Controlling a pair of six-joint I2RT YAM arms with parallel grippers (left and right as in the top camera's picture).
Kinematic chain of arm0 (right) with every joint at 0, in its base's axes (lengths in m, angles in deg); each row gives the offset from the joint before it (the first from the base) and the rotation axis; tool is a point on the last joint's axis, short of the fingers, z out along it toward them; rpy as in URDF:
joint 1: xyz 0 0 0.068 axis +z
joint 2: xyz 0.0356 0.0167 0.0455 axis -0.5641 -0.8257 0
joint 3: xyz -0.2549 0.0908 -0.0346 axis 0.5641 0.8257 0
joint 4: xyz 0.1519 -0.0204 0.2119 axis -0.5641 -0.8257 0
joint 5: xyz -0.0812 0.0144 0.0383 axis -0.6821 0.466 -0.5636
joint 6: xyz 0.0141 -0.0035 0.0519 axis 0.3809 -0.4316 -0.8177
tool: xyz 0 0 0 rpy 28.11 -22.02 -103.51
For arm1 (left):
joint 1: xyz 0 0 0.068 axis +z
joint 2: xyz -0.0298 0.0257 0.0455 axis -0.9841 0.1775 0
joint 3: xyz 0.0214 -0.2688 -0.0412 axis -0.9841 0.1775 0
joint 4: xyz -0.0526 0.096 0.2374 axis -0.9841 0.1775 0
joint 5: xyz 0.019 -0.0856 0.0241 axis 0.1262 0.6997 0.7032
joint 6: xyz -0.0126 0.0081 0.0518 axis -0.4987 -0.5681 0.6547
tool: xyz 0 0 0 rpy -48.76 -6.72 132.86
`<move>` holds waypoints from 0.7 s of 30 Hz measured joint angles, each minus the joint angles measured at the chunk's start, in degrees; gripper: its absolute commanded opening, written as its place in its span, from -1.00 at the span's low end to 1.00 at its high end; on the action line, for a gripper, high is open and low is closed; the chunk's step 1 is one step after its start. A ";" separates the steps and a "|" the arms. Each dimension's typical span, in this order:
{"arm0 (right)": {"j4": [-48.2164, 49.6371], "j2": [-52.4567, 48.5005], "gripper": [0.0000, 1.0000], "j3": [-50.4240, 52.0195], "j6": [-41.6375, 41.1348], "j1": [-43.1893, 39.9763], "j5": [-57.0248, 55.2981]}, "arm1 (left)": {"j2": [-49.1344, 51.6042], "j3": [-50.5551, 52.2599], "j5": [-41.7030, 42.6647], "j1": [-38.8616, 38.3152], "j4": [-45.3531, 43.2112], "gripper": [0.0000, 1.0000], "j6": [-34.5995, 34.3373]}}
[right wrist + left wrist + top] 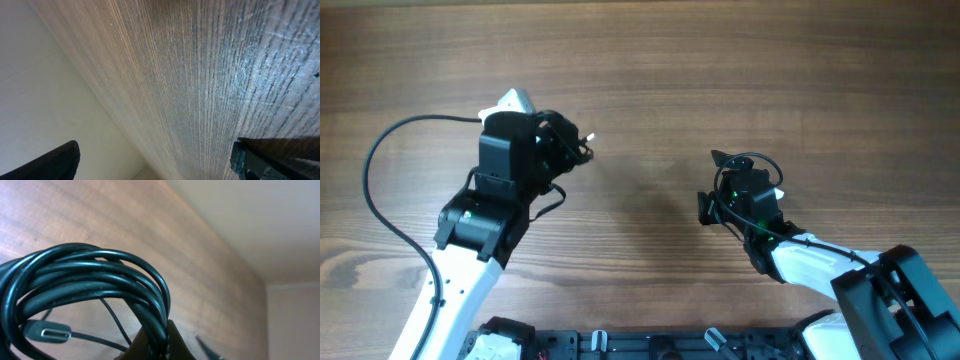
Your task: Untangle cables
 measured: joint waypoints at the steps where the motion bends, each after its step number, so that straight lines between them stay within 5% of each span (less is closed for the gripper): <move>1: 0.00 0.00 1.00 0.00 0.00 0.00 0.00 | 0.04 0.00 0.20 0.00 1.40 -0.92 -0.02; 11: 0.00 0.00 0.99 0.00 -0.02 0.00 0.00 | 2.19 0.00 1.05 -0.33 10.05 -0.92 -2.08; 21: 0.02 0.00 1.00 0.00 -0.02 0.00 0.02 | 8.90 0.00 1.09 -7.32 12.52 -0.92 -23.26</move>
